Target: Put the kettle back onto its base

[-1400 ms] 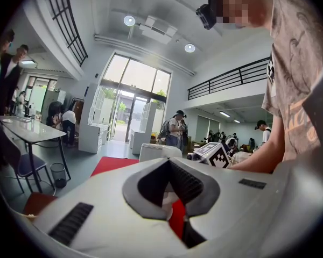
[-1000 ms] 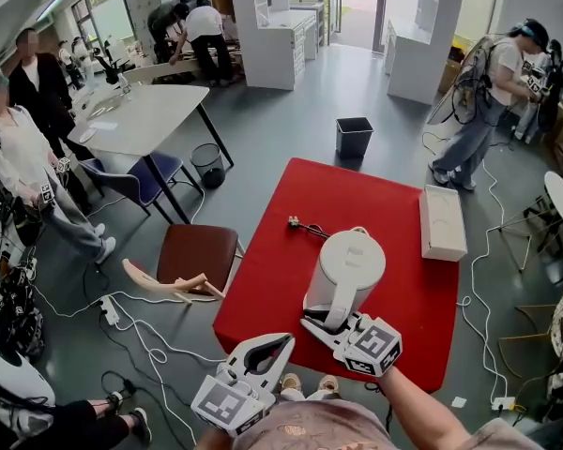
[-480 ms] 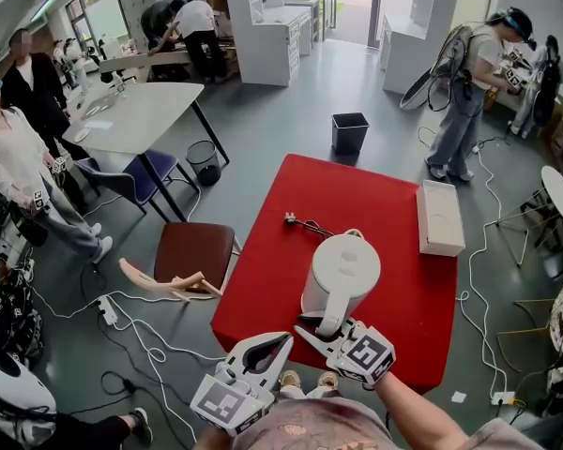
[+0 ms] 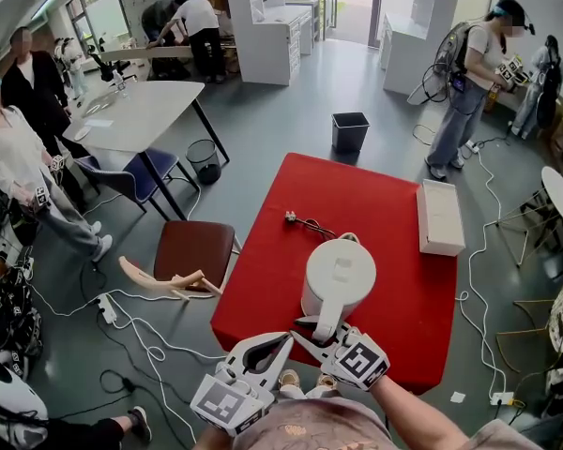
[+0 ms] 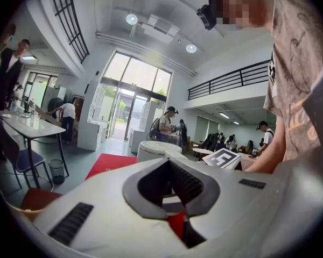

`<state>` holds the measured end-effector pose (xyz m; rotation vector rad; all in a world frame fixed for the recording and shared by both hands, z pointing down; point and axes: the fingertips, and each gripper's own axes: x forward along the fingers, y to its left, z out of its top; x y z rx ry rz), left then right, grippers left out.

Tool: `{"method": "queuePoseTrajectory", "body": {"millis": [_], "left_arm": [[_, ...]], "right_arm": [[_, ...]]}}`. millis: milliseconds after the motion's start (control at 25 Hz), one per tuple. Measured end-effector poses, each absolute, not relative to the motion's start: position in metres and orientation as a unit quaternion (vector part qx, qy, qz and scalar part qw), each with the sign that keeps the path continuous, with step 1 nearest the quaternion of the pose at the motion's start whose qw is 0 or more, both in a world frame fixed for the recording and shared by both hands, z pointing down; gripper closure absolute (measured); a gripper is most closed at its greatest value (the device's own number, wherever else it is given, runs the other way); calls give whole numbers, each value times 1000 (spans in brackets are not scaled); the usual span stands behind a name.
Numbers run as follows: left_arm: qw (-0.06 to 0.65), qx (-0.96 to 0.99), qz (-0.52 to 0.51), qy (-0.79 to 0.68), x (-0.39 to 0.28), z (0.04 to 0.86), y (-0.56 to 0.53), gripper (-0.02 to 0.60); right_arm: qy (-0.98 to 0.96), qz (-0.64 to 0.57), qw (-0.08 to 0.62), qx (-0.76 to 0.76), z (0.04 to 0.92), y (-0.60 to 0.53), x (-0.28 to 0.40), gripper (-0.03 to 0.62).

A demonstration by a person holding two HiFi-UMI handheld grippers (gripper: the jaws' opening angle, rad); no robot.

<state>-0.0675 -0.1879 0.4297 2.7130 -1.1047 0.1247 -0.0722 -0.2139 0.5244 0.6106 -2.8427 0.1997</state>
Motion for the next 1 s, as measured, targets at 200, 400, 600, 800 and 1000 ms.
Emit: {"method": "queuePoseTrajectory", "body": {"millis": [200,400,600,800,1000], "left_arm": [[98,920,38,-377,-69,429,-185,595],[100,919,40,-380,-68,430,-182,595],[98,920,37,-378,-68,427,-180,595],[98,922,35,-373,-64,427,-179,595],[97,924,34,-369,-63,427,-174,595]], "right_arm": [[-967,68,113,219,531,-212,-71,525],[-968,58,117,216,538,-206,-77,522],[-965,59,114,228,538,-207,-79,515],[-960,56,134,241,543,-211,-77,496],[-953,73,141,258,546,-206,-78,360]]}}
